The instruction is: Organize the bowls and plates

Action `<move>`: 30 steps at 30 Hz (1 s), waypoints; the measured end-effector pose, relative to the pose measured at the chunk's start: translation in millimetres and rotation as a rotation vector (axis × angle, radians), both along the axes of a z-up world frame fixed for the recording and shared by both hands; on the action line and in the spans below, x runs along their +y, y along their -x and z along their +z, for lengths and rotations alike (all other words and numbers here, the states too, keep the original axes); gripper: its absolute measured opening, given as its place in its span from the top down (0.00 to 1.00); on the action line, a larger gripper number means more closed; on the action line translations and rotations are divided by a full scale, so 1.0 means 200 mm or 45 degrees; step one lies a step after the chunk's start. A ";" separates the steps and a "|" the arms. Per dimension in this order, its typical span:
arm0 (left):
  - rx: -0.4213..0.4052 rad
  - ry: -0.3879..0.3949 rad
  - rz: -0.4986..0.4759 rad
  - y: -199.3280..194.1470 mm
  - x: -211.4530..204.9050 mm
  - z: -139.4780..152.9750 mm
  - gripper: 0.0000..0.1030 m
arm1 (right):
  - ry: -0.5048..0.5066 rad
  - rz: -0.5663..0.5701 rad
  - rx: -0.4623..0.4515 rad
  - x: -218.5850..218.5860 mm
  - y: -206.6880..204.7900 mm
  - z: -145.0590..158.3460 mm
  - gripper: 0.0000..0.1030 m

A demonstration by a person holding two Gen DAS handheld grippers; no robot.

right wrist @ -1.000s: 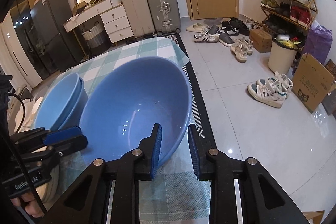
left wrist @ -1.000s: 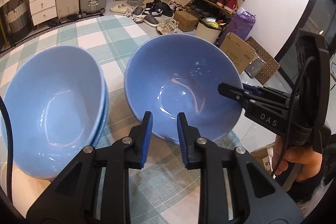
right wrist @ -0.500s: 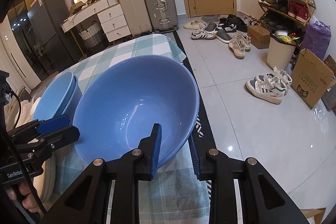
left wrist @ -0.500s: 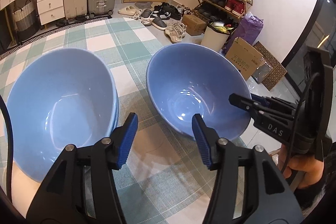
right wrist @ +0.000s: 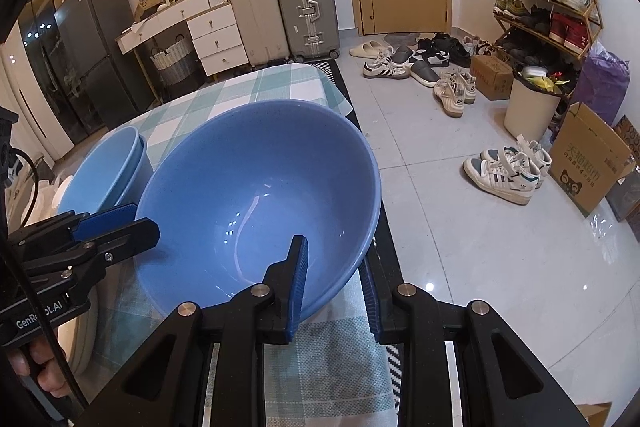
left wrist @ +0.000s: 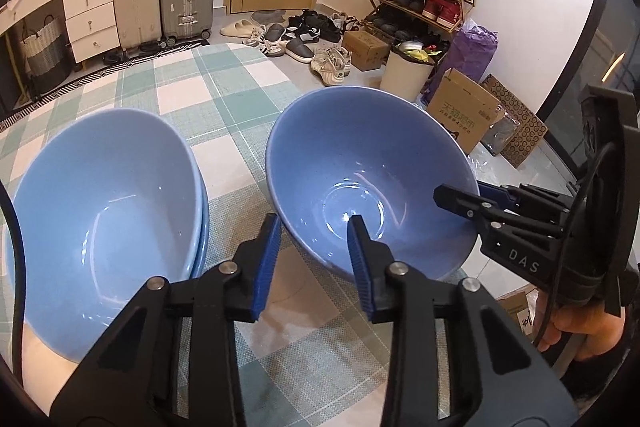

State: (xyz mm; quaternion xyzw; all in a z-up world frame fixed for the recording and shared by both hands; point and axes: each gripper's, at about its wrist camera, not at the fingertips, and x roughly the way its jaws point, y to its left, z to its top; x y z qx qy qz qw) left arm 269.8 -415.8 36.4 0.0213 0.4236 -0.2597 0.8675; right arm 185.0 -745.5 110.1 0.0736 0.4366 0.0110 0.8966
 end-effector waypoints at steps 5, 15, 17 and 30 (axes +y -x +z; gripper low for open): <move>-0.010 0.005 -0.002 0.00 0.01 0.00 0.70 | 0.020 0.002 -0.009 0.01 0.02 0.02 0.75; -0.059 0.027 -0.015 0.05 0.06 0.08 0.70 | 0.049 0.000 -0.050 0.06 0.08 0.11 0.75; -0.071 0.036 -0.015 0.06 0.08 0.11 0.70 | 0.055 0.006 -0.064 0.07 0.10 0.15 0.75; -0.160 0.082 0.007 0.22 0.27 0.37 0.70 | 0.064 0.051 -0.149 0.20 0.17 0.38 0.75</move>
